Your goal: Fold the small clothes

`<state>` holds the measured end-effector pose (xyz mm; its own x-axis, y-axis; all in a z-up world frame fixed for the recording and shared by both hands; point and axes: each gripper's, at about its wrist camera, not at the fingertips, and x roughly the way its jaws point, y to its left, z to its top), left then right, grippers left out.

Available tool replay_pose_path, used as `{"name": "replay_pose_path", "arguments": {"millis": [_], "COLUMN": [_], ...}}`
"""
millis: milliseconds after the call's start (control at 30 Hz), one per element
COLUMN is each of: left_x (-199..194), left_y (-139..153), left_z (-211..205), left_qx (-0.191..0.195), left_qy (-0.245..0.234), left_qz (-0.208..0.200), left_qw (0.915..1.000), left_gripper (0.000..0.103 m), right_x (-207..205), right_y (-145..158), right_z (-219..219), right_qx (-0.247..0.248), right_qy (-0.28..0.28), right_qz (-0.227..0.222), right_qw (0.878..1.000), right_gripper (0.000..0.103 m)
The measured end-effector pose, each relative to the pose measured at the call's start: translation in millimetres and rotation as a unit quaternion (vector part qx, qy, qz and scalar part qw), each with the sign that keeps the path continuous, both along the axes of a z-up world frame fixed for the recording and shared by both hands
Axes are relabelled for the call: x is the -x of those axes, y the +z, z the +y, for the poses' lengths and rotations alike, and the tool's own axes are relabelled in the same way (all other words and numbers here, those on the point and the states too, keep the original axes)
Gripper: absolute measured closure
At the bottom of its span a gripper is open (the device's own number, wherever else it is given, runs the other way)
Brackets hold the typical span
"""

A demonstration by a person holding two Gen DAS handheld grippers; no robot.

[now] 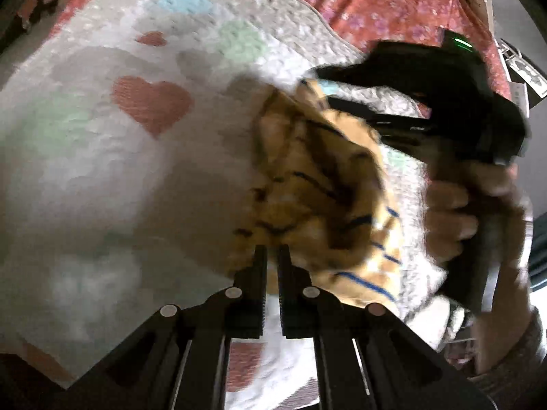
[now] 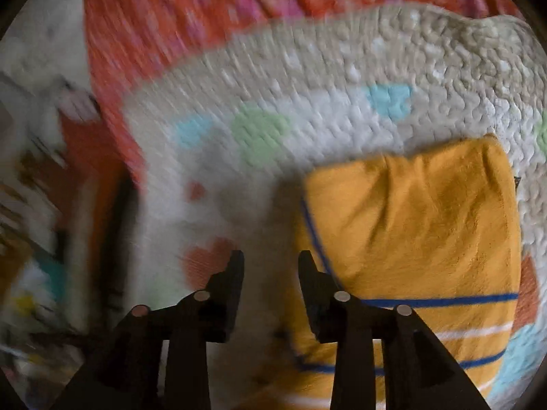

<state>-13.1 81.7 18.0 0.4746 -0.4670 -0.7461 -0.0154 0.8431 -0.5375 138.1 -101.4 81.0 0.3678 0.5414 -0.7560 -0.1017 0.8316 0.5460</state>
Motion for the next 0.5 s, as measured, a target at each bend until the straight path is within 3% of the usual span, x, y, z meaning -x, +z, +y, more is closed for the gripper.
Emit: {"name": "replay_pose_path", "arguments": {"millis": [100,133,167,233,400,500], "left_x": [5,3,2,-3,-8,-8], "left_y": [2,3,2,1,6,7], "left_z": [27,37,46,60,73,76], "left_qx": [0.008,0.01,0.016,0.03,0.044,0.05], "left_qy": [0.039,0.052,0.065,0.084,0.106,0.11], "left_qz": [-0.003,-0.003,0.0,0.005,0.001,0.003], "left_qw": [0.9992,0.9986,0.9978,0.996,0.9934,0.9927], "left_gripper": [0.097,0.097,0.097,0.097,0.097,0.097], "right_x": [18,27,37,50,69,82], "right_y": [14,13,8,-5,-48,-62], "right_z": [-15,-17,-17,-14,19,41], "right_qx": [0.048,0.077,0.102,0.123,0.109,0.123], "right_qy": [-0.011,-0.013,-0.016,-0.009,0.011,0.027], "right_qz": [-0.02,-0.023,-0.022,-0.012,0.021,0.013], "right_qw": [0.999,0.997,0.994,0.992,0.994,0.992], "right_gripper": [0.065,0.069,0.084,0.095,0.097,0.096]}}
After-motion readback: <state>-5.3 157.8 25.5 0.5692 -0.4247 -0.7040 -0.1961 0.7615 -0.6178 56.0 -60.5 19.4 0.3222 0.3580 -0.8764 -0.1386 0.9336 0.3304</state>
